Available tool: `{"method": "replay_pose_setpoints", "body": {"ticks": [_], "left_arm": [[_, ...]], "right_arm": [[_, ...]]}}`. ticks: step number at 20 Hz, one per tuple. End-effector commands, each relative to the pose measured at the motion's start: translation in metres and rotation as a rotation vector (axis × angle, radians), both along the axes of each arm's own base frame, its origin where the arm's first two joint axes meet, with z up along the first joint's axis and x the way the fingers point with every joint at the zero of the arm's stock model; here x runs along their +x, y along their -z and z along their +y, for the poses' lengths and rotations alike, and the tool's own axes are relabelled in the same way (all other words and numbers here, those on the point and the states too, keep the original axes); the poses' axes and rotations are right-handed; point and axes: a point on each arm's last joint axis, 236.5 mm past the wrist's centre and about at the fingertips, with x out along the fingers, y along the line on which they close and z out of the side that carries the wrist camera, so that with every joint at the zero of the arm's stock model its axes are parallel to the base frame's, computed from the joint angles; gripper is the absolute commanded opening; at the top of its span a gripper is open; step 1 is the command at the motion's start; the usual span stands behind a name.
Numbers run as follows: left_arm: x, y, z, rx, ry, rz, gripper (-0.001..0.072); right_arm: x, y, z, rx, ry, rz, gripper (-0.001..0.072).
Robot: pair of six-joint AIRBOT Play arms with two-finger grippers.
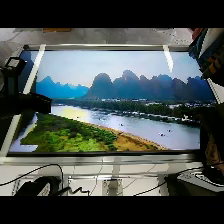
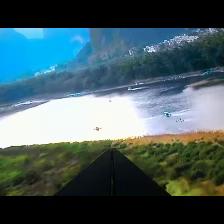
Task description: Fold the clothes and pants, and hang the long-sleeved shirts on hangers.
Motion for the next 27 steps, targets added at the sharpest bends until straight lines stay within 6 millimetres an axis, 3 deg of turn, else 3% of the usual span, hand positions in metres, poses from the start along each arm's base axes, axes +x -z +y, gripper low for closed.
{"method": "replay_pose_setpoints", "body": {"ticks": [1,3,4,6,9,12,15,19,27], "left_arm": [[0.0,0.0,0.0,0.0,0.0,-0.001,0.0019],[0.0,0.0,0.0,0.0,0.0,-0.001,0.0019],[0.0,0.0,0.0,0.0,0.0,-0.001,0.0019],[0.0,0.0,0.0,0.0,0.0,-0.001,0.0019],[0.0,0.0,0.0,0.0,0.0,-0.001,0.0019],[0.0,0.0,0.0,0.0,0.0,-0.001,0.0019],[0.0,0.0,0.0,0.0,0.0,-0.001,0.0019],[0.0,0.0,0.0,0.0,0.0,-0.001,0.0019],[0.0,0.0,0.0,0.0,0.0,-0.001,0.0019]], "right_arm": [[0.076,-0.028,0.135,-0.083,-0.517,-0.108,0.0025],[0.088,-0.033,0.226,-0.21,-0.836,-0.103,0.0025],[0.085,-0.027,0.254,-0.276,-0.934,-0.06,0.0025],[0.07,-0.003,0.278,-0.383,-1.021,0.114,0.0026],[0.049,0.017,0.29,-0.371,-1.012,0.274,0.0025],[0.041,0.026,0.291,-0.253,-0.885,0.309,0.0026],[0.044,0.034,0.293,-0.224,-0.876,0.322,0.0026],[0.056,0.028,0.294,-0.24,-0.868,0.271,0.0026],[0.056,0.028,0.294,-0.24,-0.868,0.269,0.0026]]}}
